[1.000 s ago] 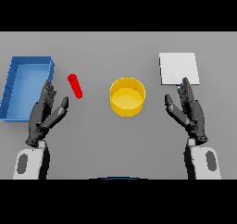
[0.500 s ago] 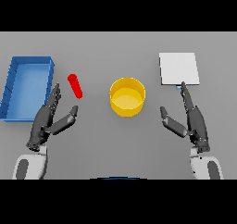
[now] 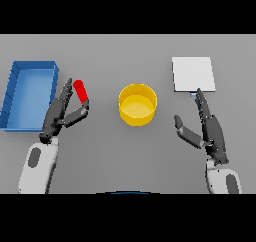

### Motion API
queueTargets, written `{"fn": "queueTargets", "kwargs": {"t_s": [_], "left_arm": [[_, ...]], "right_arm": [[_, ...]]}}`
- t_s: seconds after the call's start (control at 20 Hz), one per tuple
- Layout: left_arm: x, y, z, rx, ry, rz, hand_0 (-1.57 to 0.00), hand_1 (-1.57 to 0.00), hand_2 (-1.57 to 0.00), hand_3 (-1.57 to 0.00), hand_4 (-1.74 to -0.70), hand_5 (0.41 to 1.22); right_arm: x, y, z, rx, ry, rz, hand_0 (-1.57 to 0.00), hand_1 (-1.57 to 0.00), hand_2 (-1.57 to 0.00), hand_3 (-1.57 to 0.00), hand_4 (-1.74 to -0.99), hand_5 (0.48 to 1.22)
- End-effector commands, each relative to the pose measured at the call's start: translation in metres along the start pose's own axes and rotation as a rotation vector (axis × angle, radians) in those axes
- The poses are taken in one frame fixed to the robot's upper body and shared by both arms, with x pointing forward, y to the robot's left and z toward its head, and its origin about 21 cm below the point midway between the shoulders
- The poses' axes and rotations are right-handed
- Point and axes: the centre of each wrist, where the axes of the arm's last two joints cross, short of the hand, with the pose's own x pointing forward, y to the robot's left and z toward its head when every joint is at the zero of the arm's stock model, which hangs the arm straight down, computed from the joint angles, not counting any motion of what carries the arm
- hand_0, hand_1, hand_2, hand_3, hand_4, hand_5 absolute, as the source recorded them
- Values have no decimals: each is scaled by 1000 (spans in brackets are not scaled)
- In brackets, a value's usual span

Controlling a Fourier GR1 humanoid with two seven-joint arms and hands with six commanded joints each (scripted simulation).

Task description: Pick up the red beaker and tilt it to pour out 1 green nut into yellow bowl. Pick up the yellow bowl and place it on the metallic measuring scale.

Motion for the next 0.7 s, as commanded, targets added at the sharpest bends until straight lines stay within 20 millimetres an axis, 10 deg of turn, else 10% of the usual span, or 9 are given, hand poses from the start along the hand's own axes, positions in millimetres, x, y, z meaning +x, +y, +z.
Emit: {"fn": "queueTargets", "kwargs": {"t_s": [0.0,0.65], "left_arm": [[-2,-3,-5,1,6,4,1,1,1,1,-1359,726],[0,-5,-56,-23,-5,6,1,1,1,1,-1318,708]], "right_arm": [[-2,2,1,-5,-1,-1,1,1,1,1,-1331,686],[0,-3,-1,-6,11,-11,1,1,1,1,-1320,683]]}}
